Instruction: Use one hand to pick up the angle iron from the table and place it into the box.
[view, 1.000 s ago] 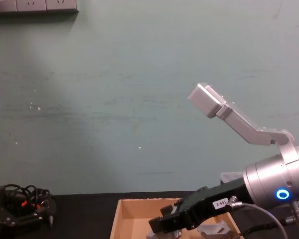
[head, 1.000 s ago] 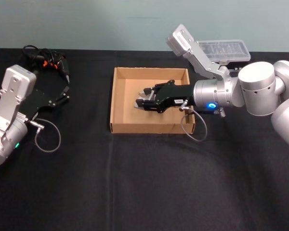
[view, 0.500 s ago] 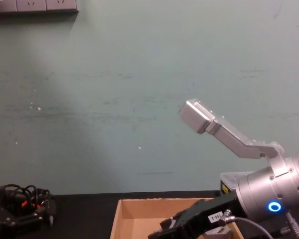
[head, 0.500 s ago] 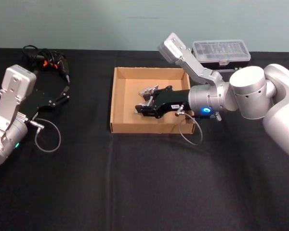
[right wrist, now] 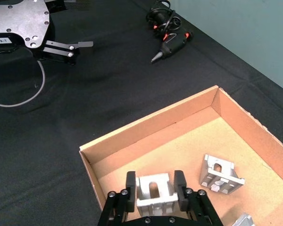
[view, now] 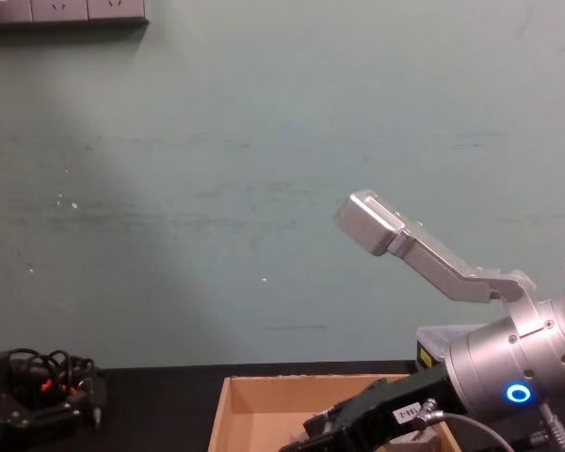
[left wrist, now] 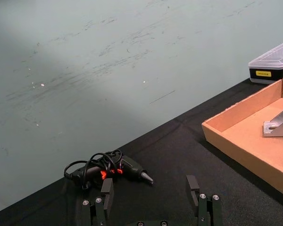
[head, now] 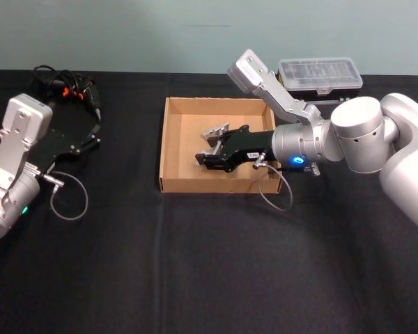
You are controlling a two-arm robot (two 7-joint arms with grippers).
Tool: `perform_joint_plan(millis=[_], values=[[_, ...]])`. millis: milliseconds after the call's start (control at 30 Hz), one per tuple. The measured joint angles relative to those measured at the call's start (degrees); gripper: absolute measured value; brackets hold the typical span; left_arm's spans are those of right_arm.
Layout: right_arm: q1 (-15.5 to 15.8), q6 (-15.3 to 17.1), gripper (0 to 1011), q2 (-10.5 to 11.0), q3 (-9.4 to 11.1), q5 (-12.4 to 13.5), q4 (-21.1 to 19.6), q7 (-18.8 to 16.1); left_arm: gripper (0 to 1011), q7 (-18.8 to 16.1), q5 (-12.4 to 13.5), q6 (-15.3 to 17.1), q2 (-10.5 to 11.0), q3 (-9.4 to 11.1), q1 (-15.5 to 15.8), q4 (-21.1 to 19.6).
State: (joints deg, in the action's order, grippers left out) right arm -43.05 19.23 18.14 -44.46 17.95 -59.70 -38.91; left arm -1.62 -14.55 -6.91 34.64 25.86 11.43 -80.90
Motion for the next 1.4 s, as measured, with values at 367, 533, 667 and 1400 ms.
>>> perform_joint_plan(millis=[367,533,667,1400], values=[[0.0,-0.08,824,0.06,0.03,0.12,-0.06,-0.02,1000,0.0,0.0,0.0,0.0,0.0,0.0,0.0],[0.0,-0.11,946,0.08,0.03,0.16,-0.09,-0.05,1000,0.0,0.0,0.0,0.0,0.0,0.0,0.0],[0.0,-0.11,1000,0.1,0.03,0.18,-0.11,-0.09,1000,0.0,0.0,0.0,0.0,0.0,0.0,0.0],[10.65,-10.15,1000,8.65,8.9,12.27,-16.62,-4.2,1000,0.0,0.0,0.01,0.0,0.0,0.0,0.0]])
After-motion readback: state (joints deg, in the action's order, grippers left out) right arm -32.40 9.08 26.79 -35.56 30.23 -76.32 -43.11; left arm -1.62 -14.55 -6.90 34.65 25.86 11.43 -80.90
